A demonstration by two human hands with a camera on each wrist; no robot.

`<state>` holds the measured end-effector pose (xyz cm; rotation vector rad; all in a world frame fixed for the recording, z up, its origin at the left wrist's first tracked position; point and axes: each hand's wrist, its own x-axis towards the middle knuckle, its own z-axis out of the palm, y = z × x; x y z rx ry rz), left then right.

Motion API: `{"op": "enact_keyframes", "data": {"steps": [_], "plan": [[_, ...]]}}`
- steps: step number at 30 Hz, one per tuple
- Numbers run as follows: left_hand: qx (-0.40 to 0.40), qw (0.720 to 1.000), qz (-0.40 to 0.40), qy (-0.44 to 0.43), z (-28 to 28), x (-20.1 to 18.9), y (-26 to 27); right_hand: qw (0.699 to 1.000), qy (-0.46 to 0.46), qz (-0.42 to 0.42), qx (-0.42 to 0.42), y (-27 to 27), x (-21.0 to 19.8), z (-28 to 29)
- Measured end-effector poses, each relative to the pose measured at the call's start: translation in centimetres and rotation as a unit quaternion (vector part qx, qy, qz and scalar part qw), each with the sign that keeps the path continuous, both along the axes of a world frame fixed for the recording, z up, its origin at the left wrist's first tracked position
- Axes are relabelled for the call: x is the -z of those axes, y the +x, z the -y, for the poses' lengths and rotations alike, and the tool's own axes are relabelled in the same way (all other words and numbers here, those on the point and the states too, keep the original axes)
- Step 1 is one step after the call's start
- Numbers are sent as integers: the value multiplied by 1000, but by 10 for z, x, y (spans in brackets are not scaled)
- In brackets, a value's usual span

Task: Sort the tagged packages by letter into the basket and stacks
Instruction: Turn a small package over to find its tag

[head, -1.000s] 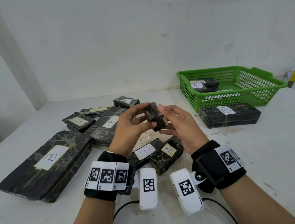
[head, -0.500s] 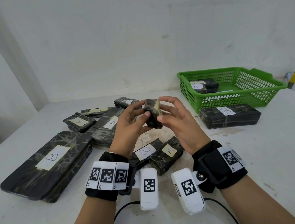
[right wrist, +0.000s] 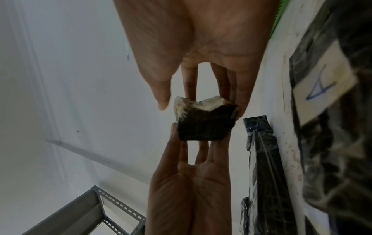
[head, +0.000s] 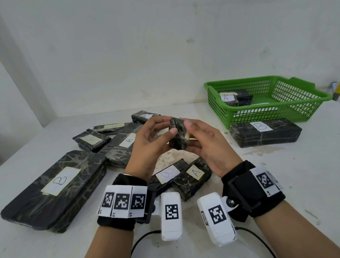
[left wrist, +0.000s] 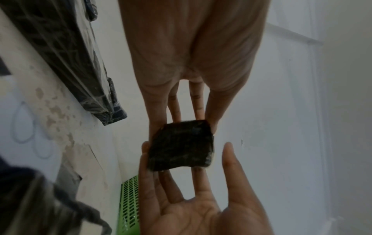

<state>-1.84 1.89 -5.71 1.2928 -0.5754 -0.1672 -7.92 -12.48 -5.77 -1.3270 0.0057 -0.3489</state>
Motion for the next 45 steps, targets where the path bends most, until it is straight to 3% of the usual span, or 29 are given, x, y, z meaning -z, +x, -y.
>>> {"op": "enact_keyframes", "data": {"steps": [6,18,45], "plan": [[30,999,5,26,3,2,-1,999,-4,-9,47,1,3,3],[23,1000,-14,12,3,2,0,998,-18,1,63,-1,3,0],[-36,999,-10,20,4,4,0,995,-93,-10,35,2,7,-2]]}}
